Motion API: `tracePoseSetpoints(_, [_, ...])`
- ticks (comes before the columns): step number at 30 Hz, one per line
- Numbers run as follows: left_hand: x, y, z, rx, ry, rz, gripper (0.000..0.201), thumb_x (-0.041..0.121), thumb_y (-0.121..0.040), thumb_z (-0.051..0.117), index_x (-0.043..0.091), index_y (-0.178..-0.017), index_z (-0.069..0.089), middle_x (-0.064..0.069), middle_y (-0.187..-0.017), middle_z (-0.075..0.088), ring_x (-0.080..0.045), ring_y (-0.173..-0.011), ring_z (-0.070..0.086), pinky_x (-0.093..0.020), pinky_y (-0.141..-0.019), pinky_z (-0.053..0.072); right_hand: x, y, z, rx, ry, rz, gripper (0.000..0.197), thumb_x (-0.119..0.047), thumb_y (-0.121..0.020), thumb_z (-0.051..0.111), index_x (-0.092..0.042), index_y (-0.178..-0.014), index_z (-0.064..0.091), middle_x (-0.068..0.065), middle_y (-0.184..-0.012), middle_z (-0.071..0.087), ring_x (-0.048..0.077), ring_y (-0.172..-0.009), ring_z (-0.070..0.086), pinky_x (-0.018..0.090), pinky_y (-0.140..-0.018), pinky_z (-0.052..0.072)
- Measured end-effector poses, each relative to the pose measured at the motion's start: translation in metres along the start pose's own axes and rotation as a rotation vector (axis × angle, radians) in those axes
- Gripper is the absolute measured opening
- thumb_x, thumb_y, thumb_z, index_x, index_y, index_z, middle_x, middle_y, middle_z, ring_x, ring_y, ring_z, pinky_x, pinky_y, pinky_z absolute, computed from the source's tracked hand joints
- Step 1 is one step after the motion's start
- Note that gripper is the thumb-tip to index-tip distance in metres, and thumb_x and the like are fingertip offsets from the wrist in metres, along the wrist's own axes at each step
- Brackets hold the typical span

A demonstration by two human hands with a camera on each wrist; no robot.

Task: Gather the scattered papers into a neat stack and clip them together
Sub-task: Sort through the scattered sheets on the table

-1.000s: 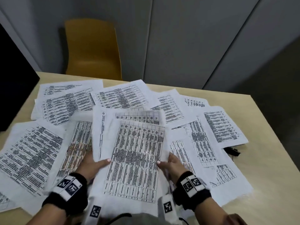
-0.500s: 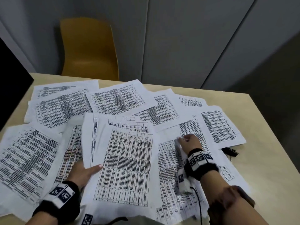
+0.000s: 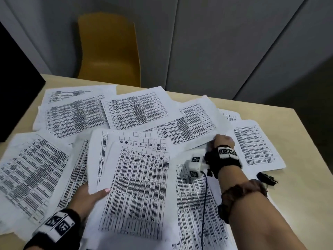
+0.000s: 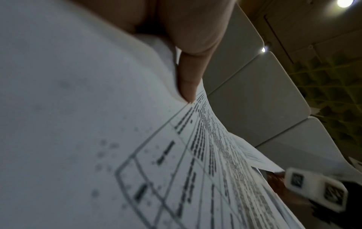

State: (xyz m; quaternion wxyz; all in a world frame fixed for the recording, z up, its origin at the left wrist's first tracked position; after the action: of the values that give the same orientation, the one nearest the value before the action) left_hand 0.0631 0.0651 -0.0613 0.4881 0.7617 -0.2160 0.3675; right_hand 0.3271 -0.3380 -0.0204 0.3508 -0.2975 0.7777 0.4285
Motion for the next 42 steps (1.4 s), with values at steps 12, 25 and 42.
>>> tracePoseSetpoints(12, [-0.011, -0.010, -0.004, 0.000, 0.087, -0.017, 0.029, 0.018, -0.078, 0.070, 0.017, -0.105, 0.062, -0.009, -0.109, 0.067, -0.032, -0.106, 0.060, -0.053, -0.101, 0.038, 0.036, 0.047, -0.024, -0.261, 0.504, -0.250, 0.038, -0.015, -0.080, 0.068, -0.008, -0.112, 0.050, 0.006, -0.097, 0.059, 0.023, -0.089, 0.057, 0.033, -0.086, 0.047])
tracePoseSetpoints(25, [-0.010, -0.012, -0.001, 0.010, 0.109, 0.018, 0.023, 0.008, -0.078, 0.070, 0.012, -0.099, 0.063, -0.018, -0.105, 0.068, -0.034, -0.099, 0.063, -0.050, -0.098, 0.043, 0.088, 0.092, -0.011, -0.410, 0.064, 0.087, 0.019, 0.013, -0.076, 0.064, 0.008, -0.095, 0.062, 0.013, -0.073, 0.069, 0.024, -0.066, 0.068, 0.030, -0.064, 0.058])
tracePoseSetpoints(42, [-0.006, -0.010, 0.006, 0.009, 0.068, -0.007, 0.034, 0.011, -0.077, 0.072, 0.005, -0.109, 0.062, -0.017, -0.104, 0.070, -0.035, -0.098, 0.064, -0.055, -0.098, 0.043, 0.006, 0.079, -0.104, -0.005, 0.325, -0.398, 0.002, -0.005, -0.079, 0.063, -0.006, -0.079, 0.062, 0.014, -0.074, 0.063, 0.022, -0.072, 0.060, 0.033, -0.068, 0.047])
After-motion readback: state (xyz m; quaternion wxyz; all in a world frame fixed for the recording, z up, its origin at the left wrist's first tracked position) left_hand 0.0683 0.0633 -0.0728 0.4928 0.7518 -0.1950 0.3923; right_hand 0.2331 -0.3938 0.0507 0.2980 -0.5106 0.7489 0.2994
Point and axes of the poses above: each hand's wrist, its own y-axis away from the middle knuckle, its own z-axis out of the palm, x = y × z, the point moved 10 cm from there along -y, towards the middle knuckle
